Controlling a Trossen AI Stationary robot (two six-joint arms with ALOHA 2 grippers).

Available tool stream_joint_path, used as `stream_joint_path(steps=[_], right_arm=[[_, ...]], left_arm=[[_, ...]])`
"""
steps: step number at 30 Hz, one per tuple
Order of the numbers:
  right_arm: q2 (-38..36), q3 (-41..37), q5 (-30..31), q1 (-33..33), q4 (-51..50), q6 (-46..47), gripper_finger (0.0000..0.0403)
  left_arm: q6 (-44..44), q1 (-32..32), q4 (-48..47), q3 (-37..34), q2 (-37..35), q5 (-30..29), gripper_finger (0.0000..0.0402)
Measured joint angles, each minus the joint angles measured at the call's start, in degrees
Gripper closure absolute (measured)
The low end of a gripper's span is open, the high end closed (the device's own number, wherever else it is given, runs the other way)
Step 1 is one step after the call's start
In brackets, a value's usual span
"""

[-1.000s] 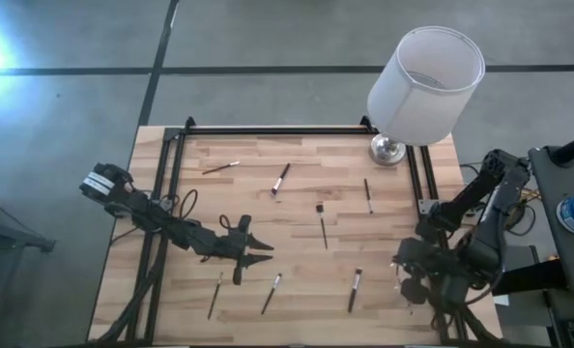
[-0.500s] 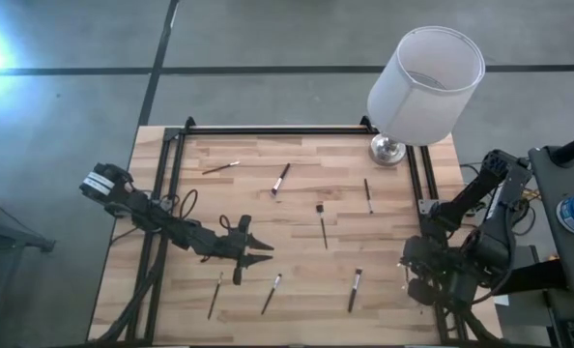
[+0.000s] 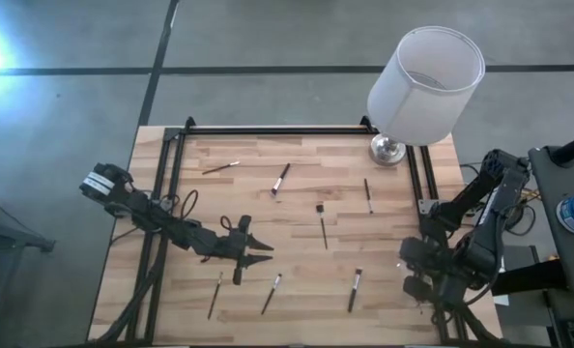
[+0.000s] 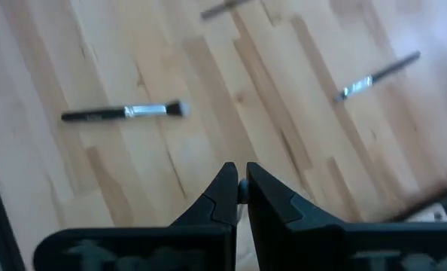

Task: Put items in baskets/containers
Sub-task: Put the eyeshadow brush into the transparent organizer

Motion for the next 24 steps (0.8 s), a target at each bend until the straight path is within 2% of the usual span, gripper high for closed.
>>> stream_joint_path(steps=[8,12,20,24], right_arm=[[-1.44,-0.09,7.67,0.17,0.40,-1.32,0.0390],[-2.05,-0.25,8.46,0.17,-0.01,-1.29,0.0390],[-1.88,-2.00,-7.53,0.17,-0.17,5.27,0.0390],[-1.94,-4.23,-9.99,0.15,2.71,6.12,0.0390]], left_arm=[[-0.02,0.02,-0.19,0.00,0.02,0.02,0.0303],[-0.21,0.04,-0.54,0.00,0.02,0.00,0.0303],[-0.26,0.02,-0.83,0.00,0.02,0.00,0.0303],[-0.26,0.02,-0.80,0.00,0.02,0.00,0.0303]])
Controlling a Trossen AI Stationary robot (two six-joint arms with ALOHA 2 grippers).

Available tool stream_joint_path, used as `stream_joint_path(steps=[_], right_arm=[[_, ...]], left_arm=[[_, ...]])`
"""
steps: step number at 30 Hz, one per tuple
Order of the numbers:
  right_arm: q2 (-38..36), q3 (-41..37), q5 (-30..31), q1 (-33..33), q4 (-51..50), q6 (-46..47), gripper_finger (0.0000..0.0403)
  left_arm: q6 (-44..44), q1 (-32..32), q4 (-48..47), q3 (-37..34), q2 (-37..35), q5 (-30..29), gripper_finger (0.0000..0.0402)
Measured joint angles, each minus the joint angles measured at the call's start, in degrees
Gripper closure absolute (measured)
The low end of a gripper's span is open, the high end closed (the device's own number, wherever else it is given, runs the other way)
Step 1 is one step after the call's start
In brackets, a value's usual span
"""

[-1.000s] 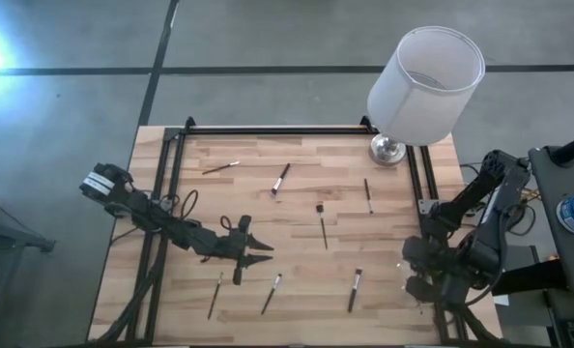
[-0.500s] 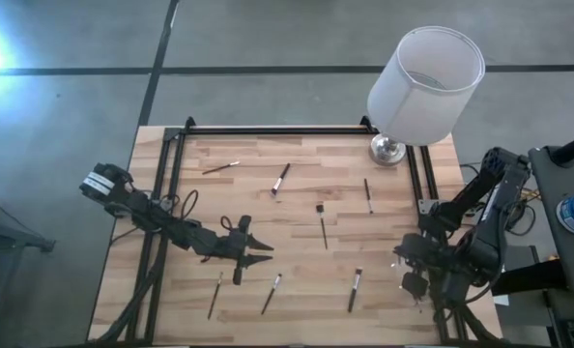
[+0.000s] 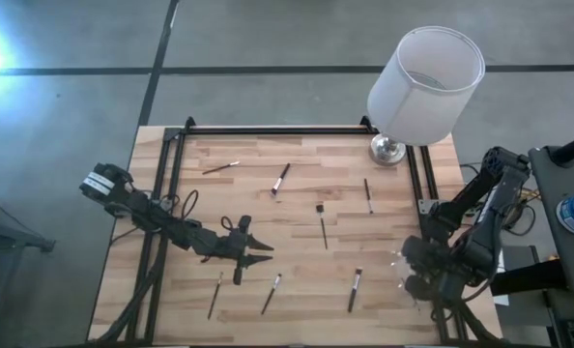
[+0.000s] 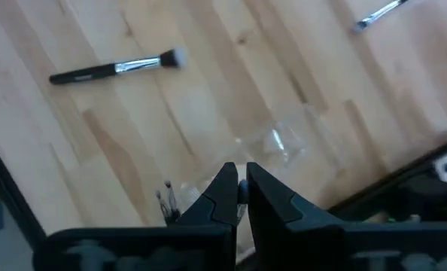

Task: Put items in baskets/containers
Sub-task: Put the eyeshadow brush into the transparent organizer

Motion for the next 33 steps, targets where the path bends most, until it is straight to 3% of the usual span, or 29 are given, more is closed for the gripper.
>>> stream_joint_path(steps=[7,22,33], right_arm=[[-0.55,-1.14,3.51,0.02,6.02,-3.27,0.0390],[-1.91,0.52,13.89,-0.35,6.79,-3.27,0.0390],[-1.99,-3.26,9.60,-1.78,6.70,-1.49,0.0390]], left_arm=[[0.02,-0.04,-0.02,0.00,0.00,0.00,0.0303],[0.02,-0.02,-0.17,0.00,0.00,0.02,0.0303],[-0.31,-0.02,-0.26,0.02,0.00,0.02,0.0303]])
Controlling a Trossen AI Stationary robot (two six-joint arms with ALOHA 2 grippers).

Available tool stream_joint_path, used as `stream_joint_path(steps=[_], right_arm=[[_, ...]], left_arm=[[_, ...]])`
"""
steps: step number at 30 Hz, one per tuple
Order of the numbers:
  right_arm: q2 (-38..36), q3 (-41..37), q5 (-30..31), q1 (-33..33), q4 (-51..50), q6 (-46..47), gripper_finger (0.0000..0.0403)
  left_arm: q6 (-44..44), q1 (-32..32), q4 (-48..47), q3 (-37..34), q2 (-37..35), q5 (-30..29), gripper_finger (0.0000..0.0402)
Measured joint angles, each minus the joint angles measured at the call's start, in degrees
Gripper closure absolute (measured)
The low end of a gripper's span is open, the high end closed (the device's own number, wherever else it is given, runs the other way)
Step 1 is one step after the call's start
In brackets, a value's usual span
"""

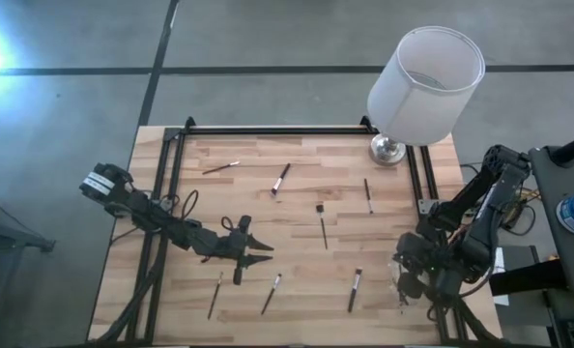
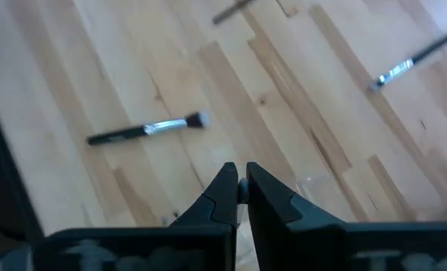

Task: Put items in baskets/containers
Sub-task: Put the eyeshadow brush into the transparent organizer, then put the eye groomer brush into the transparent organizer

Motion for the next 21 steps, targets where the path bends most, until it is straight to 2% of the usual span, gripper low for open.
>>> stream_joint_path(steps=[3,8,14,18,21], right_arm=[[0.00,-2.39,-1.40,0.00,0.79,1.21,0.0382],[0.00,-4.83,-2.58,0.00,2.41,1.41,0.0341],[0.01,-3.79,-2.69,0.00,1.63,1.32,0.0299],[0.02,-0.99,-1.48,-0.15,-0.41,0.97,0.0296],[0.02,0.44,4.43,-0.14,-0.38,-2.98,0.0315]], left_arm=[[-0.03,0.00,-0.04,0.00,0.00,0.00,0.0303],[-0.13,0.04,-0.17,0.00,0.00,0.00,0.0303],[0.17,0.04,-0.15,0.00,0.00,-0.68,0.0304],[0.84,0.04,0.13,-0.43,0.00,-1.00,0.0321],[0.98,-0.02,0.13,-1.52,0.02,-2.94,0.0351]])
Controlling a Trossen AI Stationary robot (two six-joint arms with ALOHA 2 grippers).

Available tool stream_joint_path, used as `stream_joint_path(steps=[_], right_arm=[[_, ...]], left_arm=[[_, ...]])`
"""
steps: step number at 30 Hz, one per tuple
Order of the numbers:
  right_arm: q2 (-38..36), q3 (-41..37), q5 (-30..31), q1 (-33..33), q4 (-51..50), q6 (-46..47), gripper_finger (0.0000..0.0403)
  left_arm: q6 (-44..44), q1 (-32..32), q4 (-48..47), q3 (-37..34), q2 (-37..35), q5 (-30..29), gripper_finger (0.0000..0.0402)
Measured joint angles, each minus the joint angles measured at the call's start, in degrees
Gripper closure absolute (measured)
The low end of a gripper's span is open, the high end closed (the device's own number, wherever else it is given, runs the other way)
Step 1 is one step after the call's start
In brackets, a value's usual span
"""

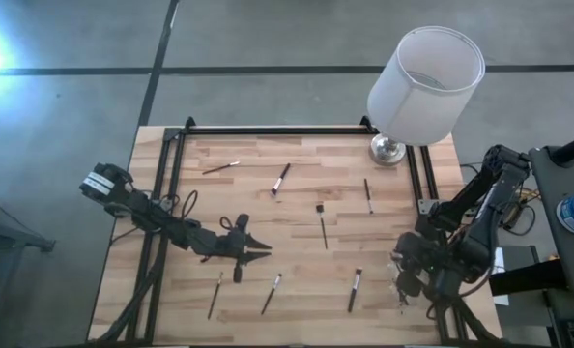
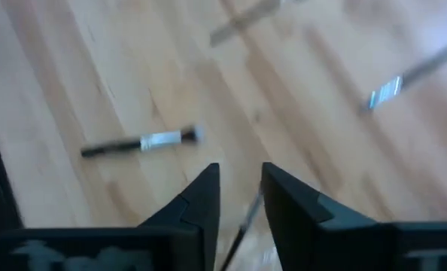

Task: Put items in baskets/containers
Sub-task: Put the eye groomer brush into the transparent organizer

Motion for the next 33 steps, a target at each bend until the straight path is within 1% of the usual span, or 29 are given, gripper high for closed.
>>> stream_joint_path(steps=[3,6,8,12,15,18,22,23,25,27,30,33], right_arm=[[-0.02,-0.34,9.99,-0.03,1.48,-4.63,0.0346],[-0.02,-2.31,17.89,-1.54,4.80,-8.95,0.0382],[-0.17,-3.97,20.17,-3.78,9.33,-12.38,0.0391],[-0.21,-8.28,20.35,-10.17,20.52,-20.73,0.0394],[-0.24,-12.24,18.29,-15.55,32.10,-31.44,0.0394],[-0.43,-17.37,14.68,-21.04,47.59,-43.49,0.0394],[-0.38,-25.51,3.71,-29.35,73.65,-57.37,0.0394],[-0.04,-27.42,0.80,-31.44,79.96,-59.49,0.0394],[0.79,-30.54,-3.23,-35.24,88.91,-61.27,0.0394],[1.60,-32.27,-4.16,-38.21,93.37,-60.51,0.0394],[2.64,-33.02,-3.98,-41.09,93.34,-57.14,0.0394],[4.25,-32.87,-4.05,-42.18,92.53,-54.68,0.0390]], left_arm=[[-0.51,0.01,-0.02,-1.57,0.00,-4.01,0.0390],[-1.88,0.09,-0.15,-2.95,0.00,-6.84,0.0398],[-2.01,0.11,-0.15,-3.43,0.00,-7.29,0.0400],[-1.35,0.20,-0.15,-3.68,0.00,-7.23,0.0401],[-0.93,0.49,-0.77,-3.70,0.00,-7.24,0.0401],[-0.92,0.72,-1.49,-3.85,0.00,-7.23,0.0401],[-1.28,1.13,-1.46,-4.79,0.00,-7.22,0.0401],[-1.44,1.22,-1.44,-5.00,0.00,-7.23,0.0401],[-1.63,1.35,-1.39,-5.47,0.00,-7.23,0.0401],[-1.67,1.44,-1.02,-5.78,0.00,-7.21,0.0401],[-1.77,1.60,-0.89,-6.06,0.00,-7.20,0.0401],[-2.01,1.82,-0.94,-6.22,0.00,-7.19,0.0401]])
